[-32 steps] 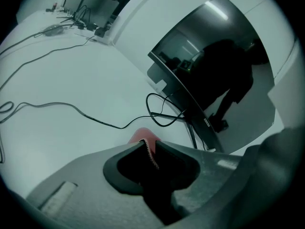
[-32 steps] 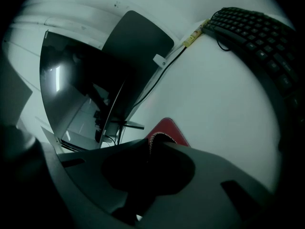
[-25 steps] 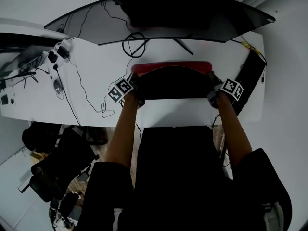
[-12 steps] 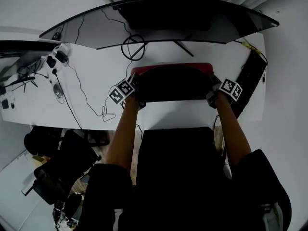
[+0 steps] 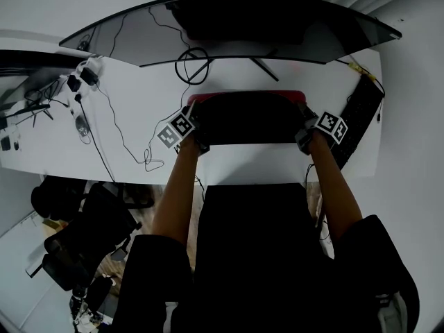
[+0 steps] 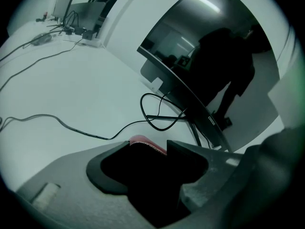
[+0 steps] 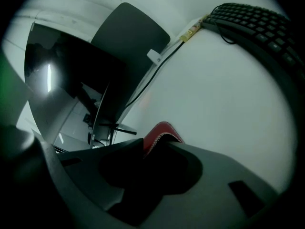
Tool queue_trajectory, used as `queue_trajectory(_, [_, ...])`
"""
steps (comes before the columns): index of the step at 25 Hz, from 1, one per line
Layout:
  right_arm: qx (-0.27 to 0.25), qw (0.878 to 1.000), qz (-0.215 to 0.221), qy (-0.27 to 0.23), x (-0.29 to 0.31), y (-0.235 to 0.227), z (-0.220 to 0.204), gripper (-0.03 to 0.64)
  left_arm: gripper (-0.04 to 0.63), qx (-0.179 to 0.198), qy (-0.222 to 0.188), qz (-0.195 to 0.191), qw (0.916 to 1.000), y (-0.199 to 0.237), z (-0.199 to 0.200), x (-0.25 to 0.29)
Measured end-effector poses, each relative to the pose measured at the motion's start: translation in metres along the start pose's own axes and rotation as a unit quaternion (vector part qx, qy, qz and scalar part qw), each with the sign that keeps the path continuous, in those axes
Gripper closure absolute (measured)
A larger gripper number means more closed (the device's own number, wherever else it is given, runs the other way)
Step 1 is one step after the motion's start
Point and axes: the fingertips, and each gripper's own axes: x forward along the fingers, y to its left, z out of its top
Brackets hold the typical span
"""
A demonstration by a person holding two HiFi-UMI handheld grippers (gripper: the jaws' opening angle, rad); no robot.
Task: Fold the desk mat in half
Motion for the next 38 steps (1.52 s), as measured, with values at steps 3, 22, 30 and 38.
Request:
queue_trajectory(3, [-0.005, 1.0, 0.007, -0.003, 0.0, 0.003, 0.0, 0.502, 0.352, 0.003, -0.004, -0.005, 1.0, -0.002, 0.001, 0.0])
queue_trajectory(22, [-0.099, 0.994, 0.023, -0.033, -0.051, 0.02, 0.017, 0.376, 0.324, 0.035, -0.034, -0.027, 0.9984, -0.022, -0.001, -0.035])
queue_trajectory(30, [-0.227, 0.974, 0.005, -0.009, -0.115, 0.031, -0.016, 0.377, 0.324, 0.087, -0.039, -0.092, 0.9912, -0.04, -0.049, -0.105])
queue_trajectory(38, [-0.31, 0.95, 0.041, -0.008, -0.174, 0.037, -0.05, 0.38, 0.356, 0.117, -0.074, -0.154, 0.9783, -0.077, -0.124, -0.179])
